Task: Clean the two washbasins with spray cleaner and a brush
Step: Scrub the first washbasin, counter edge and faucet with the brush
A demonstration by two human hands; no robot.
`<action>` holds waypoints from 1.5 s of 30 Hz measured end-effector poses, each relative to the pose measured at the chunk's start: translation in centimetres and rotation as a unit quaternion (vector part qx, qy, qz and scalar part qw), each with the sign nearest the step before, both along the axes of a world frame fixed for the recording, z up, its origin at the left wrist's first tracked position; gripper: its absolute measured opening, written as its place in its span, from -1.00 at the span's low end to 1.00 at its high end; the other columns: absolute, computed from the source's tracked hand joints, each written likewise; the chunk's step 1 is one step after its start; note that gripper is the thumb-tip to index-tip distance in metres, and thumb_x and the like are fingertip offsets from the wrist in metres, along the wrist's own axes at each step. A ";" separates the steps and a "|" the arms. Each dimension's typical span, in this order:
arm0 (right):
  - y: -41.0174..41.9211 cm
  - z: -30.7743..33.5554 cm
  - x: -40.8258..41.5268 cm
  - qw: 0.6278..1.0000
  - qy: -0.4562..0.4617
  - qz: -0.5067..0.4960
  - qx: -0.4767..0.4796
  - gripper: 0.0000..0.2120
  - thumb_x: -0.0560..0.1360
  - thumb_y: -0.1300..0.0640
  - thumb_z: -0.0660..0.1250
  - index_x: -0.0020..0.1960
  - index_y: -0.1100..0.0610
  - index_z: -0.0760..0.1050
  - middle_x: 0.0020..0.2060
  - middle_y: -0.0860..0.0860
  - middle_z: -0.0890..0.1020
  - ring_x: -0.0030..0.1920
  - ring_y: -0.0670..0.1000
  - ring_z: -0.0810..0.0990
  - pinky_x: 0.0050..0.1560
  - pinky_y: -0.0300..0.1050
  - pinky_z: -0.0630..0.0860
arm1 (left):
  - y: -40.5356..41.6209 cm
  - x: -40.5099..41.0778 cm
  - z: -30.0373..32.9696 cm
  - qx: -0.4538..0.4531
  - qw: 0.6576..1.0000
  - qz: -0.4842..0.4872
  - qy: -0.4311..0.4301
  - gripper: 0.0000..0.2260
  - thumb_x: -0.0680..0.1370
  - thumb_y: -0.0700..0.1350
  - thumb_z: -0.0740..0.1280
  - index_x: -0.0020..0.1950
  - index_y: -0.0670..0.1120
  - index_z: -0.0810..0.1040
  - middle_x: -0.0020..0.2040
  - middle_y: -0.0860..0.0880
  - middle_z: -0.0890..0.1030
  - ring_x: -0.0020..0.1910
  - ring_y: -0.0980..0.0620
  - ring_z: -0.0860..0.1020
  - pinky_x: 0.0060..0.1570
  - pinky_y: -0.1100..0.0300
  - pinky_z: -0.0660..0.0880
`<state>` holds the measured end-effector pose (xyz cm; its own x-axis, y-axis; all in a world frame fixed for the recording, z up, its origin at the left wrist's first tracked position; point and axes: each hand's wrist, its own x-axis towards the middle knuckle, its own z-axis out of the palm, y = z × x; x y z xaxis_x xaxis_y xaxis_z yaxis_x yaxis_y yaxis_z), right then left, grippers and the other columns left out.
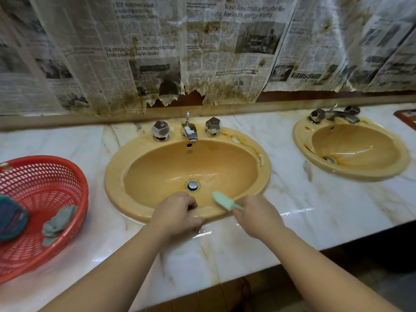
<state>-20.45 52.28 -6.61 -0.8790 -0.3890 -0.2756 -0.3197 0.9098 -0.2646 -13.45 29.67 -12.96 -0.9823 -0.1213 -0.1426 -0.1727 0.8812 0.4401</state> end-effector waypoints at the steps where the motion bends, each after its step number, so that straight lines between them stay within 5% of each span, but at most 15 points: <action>1: -0.2 -0.1 0.8 0.998 -0.025 0.055 0.002 -0.75 0.55 -0.11 0.22 -0.02 -0.02 0.62 -0.25 -0.03 0.59 -0.19 0.10 0.57 -0.26 -0.03 0.52 | 0.4 -0.2 0.0 0.004 1.000 0.003 -0.002 -0.64 0.28 0.30 0.38 -0.11 0.08 0.59 -0.15 0.13 0.52 -0.07 0.08 0.51 -0.15 0.12 0.49; 3: 0.5 -0.3 0.8 0.998 -0.022 0.063 0.007 -0.74 0.56 -0.13 0.21 0.02 -0.05 0.63 -0.22 -0.03 0.61 -0.16 0.10 0.58 -0.22 -0.02 0.53 | 0.9 -0.5 -0.2 0.009 1.000 0.013 -0.004 -0.64 0.25 0.30 0.37 -0.15 0.08 0.58 -0.17 0.13 0.52 -0.11 0.09 0.50 -0.17 0.12 0.49; 7: 3.9 -0.7 -3.5 0.991 0.048 -0.122 0.021 -0.75 0.57 -0.08 0.22 -0.09 0.03 0.59 -0.19 0.00 0.60 -0.18 0.10 0.58 -0.19 -0.03 0.58 | 1.2 -0.5 -0.4 0.008 0.999 0.037 -0.005 -0.63 0.21 0.30 0.39 -0.14 0.09 0.60 -0.17 0.14 0.53 -0.12 0.10 0.51 -0.21 0.16 0.45; 12: 3.1 -0.7 -1.4 0.991 -0.037 0.132 0.006 -0.73 0.57 -0.17 0.22 0.13 -0.12 0.61 -0.05 -0.06 0.65 -0.01 0.07 0.60 -0.11 -0.05 0.54 | 1.5 -1.2 -0.1 -0.011 0.999 0.038 -0.020 -0.66 0.19 0.28 0.41 -0.21 0.09 0.55 -0.20 0.14 0.54 -0.16 0.10 0.52 -0.21 0.14 0.48; 17: 6.6 -0.6 -9.1 0.994 0.035 -0.095 0.039 -0.75 0.52 -0.06 0.18 -0.07 0.03 0.59 -0.17 0.03 0.59 -0.21 0.10 0.57 -0.22 -0.08 0.53 | 2.4 -1.9 0.4 -0.044 0.998 0.033 -0.040 -0.66 0.27 0.28 0.41 -0.16 0.07 0.54 -0.16 0.14 0.53 -0.12 0.09 0.52 -0.20 0.15 0.48; 22: 7.0 -0.6 -7.2 0.986 -0.024 0.162 0.005 -0.78 0.58 -0.15 0.20 -0.09 -0.07 0.54 -0.18 -0.04 0.58 -0.13 0.09 0.55 -0.18 -0.02 0.53 | 5.7 -3.3 0.6 -0.033 0.997 0.054 -0.041 -0.65 0.29 0.29 0.38 -0.06 0.12 0.59 -0.12 0.15 0.56 -0.09 0.10 0.55 -0.11 0.11 0.55; 27: 10.9 -0.9 -15.3 0.999 0.042 -0.012 0.007 -0.74 0.56 -0.08 0.22 0.00 0.00 0.65 -0.22 -0.03 0.62 -0.18 0.09 0.62 -0.20 -0.04 0.60 | 9.8 -5.7 0.6 -0.034 0.997 0.069 -0.032 -0.70 0.39 0.23 0.37 0.03 0.12 0.62 -0.03 0.15 0.58 -0.01 0.08 0.56 -0.08 0.11 0.54; 33: 12.2 -1.1 -14.0 0.961 -0.046 0.273 0.006 -0.68 0.57 -0.19 0.20 0.18 -0.11 0.61 -0.10 -0.01 0.64 -0.12 0.06 0.58 -0.16 -0.02 0.53 | 14.2 -8.8 0.2 -0.028 0.993 0.111 0.001 -0.72 0.42 0.12 0.37 0.07 0.08 0.65 -0.02 0.10 0.56 0.05 0.04 0.57 -0.03 0.11 0.51; 39: 12.0 -1.5 -22.5 0.993 0.038 0.115 0.001 -0.73 0.54 -0.08 0.24 0.12 -0.07 0.66 -0.14 -0.02 0.62 -0.13 0.10 0.59 -0.22 -0.08 0.51 | 16.3 -9.6 0.0 -0.038 0.982 0.183 0.000 -0.68 0.38 0.17 0.45 0.07 0.08 0.66 -0.04 0.12 0.56 0.01 0.06 0.57 -0.06 0.14 0.50; 43: 12.3 -0.7 -21.7 0.948 -0.021 0.316 0.018 -0.70 0.57 -0.18 0.26 0.23 -0.19 0.62 -0.05 -0.05 0.65 -0.08 0.03 0.56 -0.14 -0.09 0.48 | 16.5 -9.5 0.4 -0.049 0.978 0.202 -0.018 -0.65 0.39 0.21 0.44 0.11 0.12 0.64 -0.01 0.12 0.56 0.03 0.07 0.57 -0.05 0.17 0.48; 45: 12.0 -0.8 -23.1 0.947 0.005 0.321 0.024 -0.67 0.57 -0.20 0.24 0.26 -0.18 0.60 0.01 -0.05 0.66 0.01 0.04 0.59 -0.10 -0.09 0.49 | 16.5 -9.5 0.5 -0.048 0.976 0.210 -0.021 -0.64 0.38 0.23 0.43 0.12 0.12 0.65 -0.01 0.13 0.57 0.03 0.08 0.57 -0.03 0.16 0.49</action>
<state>-43.58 64.29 -7.44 -0.4682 -0.8309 -0.3005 -0.8130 0.5383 -0.2218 -22.97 46.21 -12.45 -0.8367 -0.5269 -0.1492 -0.5436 0.7659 0.3434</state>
